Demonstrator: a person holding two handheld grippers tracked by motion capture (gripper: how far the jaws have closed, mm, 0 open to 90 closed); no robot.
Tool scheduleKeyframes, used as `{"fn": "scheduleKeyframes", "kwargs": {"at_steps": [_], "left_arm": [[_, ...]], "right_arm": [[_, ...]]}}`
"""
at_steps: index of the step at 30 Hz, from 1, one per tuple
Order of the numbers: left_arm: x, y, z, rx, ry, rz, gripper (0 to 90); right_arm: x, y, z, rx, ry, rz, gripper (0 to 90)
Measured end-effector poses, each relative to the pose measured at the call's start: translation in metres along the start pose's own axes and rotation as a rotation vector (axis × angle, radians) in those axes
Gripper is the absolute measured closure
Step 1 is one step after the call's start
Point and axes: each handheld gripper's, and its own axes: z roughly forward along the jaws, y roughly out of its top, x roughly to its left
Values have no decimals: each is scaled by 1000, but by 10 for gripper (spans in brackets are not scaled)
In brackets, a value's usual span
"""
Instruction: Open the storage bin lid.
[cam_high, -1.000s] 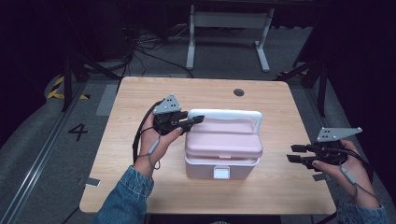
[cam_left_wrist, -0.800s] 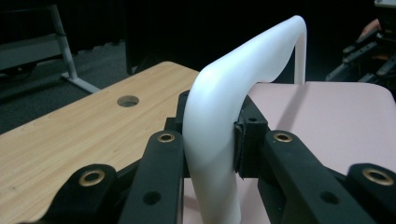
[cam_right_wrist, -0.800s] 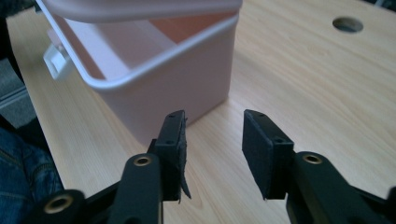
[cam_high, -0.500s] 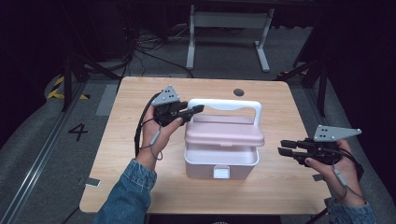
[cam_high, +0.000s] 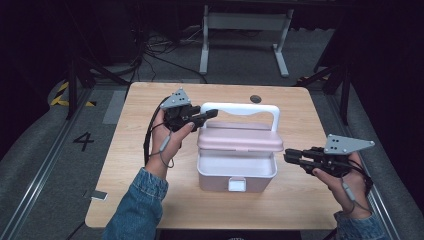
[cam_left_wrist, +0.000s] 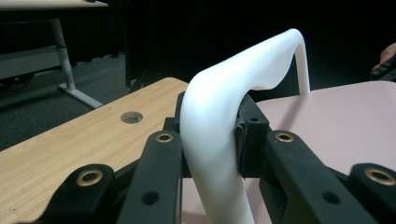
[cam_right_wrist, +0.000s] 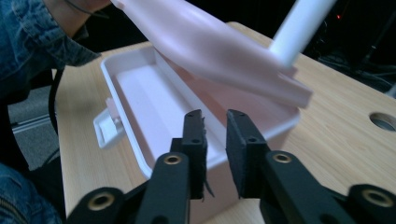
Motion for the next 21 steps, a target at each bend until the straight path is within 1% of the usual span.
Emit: {"fn": "scheduleKeyframes", "kwargs": {"at_steps": [2,5,7,11,14,15,16,17,18,19,20,21], "left_arm": [[0,0,0,2,-1,2,755],[0,-1,0,2,-6,-1,756],[0,-1,0,2,-7,-5,756],[0,-1,1,4,-7,-10,754],[0,-2,1,6,-4,-3,752],[0,-2,1,10,4,6,736],[-1,-2,1,10,27,16,697],[-1,-2,1,8,51,20,608],[-2,-3,1,-1,65,26,513],[-1,-3,0,-11,76,36,467],[-1,-3,0,-11,76,36,426],[-1,-4,-1,-17,86,32,426]], "right_arm": [[3,1,6,-22,10,-1,859],[5,1,12,-35,16,-1,887],[5,1,14,-35,19,-4,893],[5,1,18,-55,16,-4,900],[4,0,20,-60,13,1,900],[4,0,21,-62,12,1,900],[4,0,21,-62,10,0,900],[4,0,21,-65,10,1,900],[3,0,21,-66,11,2,900],[3,0,22,-68,10,0,900],[3,0,22,-68,10,0,900],[3,0,22,-68,9,-1,900]]}}
